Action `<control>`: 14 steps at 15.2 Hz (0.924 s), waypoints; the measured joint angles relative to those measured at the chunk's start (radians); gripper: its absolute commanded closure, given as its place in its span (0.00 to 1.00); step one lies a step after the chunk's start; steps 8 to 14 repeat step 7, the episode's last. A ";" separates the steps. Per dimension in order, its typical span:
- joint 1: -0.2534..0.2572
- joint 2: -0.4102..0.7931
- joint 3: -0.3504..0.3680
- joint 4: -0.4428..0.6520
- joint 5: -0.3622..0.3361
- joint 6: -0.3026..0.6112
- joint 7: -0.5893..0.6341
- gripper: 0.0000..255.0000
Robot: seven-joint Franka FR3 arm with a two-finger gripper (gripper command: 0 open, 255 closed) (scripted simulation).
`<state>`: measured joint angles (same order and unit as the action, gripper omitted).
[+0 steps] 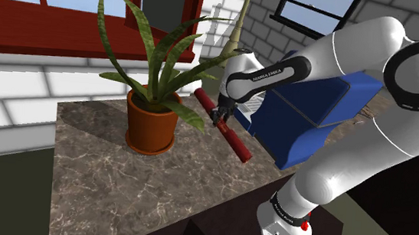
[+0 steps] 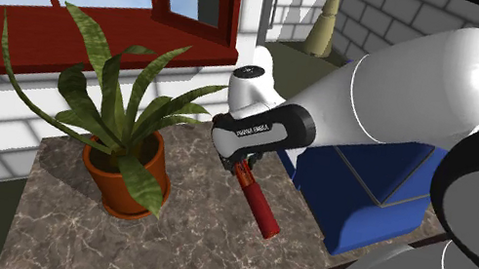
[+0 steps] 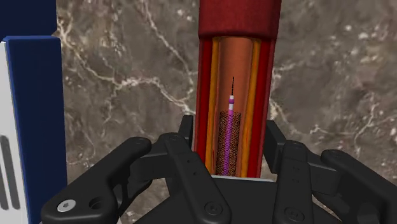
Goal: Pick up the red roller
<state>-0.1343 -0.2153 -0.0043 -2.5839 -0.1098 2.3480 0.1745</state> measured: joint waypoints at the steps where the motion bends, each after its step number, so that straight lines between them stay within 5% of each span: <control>1: 0.001 -0.014 0.001 0.006 0.002 -0.020 -0.002 1.00; 7: 0.003 -0.065 -0.001 0.040 0.009 -0.105 -0.013 1.00; 14: 0.003 -0.065 -0.001 0.040 0.009 -0.105 -0.013 1.00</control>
